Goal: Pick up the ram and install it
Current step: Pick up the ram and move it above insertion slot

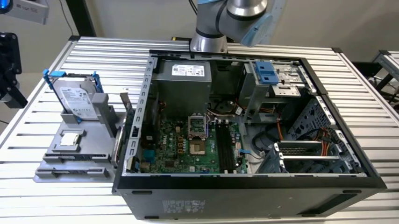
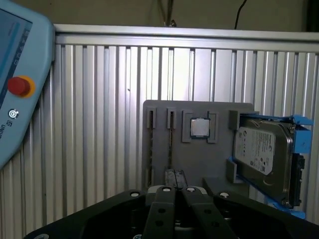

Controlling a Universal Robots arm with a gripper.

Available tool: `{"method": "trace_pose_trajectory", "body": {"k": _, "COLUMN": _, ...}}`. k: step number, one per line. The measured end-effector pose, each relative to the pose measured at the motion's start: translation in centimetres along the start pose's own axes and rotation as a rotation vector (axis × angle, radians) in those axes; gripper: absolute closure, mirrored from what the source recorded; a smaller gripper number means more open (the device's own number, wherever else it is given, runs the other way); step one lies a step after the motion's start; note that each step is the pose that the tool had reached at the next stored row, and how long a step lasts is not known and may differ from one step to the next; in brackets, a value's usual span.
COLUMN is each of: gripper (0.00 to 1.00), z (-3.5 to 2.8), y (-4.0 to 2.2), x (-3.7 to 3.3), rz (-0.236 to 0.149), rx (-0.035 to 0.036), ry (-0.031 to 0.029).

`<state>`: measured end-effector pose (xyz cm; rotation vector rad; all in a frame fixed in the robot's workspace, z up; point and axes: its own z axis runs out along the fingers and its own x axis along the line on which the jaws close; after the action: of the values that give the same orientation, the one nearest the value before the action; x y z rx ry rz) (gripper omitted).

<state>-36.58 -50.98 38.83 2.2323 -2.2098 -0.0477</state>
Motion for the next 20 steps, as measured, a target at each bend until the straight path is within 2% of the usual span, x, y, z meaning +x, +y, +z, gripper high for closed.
{"method": "trace_pose_trajectory", "body": {"k": 1, "gripper": 1.00, "z": 0.00, "y": 0.00, "x": 0.00, "rz": 0.000, "rx": 0.0000, "ry": 0.0000}}
{"method": "trace_pose_trajectory", "body": {"k": 2, "gripper": 0.00, "z": 0.00, "y": 0.00, "x": 0.00, "rz": 0.001, "rx": 0.0000, "ry": 0.0000}}
{"method": "trace_pose_trajectory", "body": {"k": 17, "gripper": 0.00, "z": 0.10, "y": 0.00, "x": 0.00, "rz": 0.006, "rx": 0.0004, "ry": -0.0004}}
{"method": "trace_pose_trajectory", "body": {"k": 19, "gripper": 0.00, "z": 0.21, "y": -0.01, "x": 0.01, "rz": 0.006, "rx": 0.0001, "ry": -0.0031}}
{"method": "trace_pose_trajectory", "body": {"k": 20, "gripper": 0.00, "z": 0.25, "y": -0.01, "x": 0.02, "rz": 0.005, "rx": -0.0001, "ry": -0.0077}}
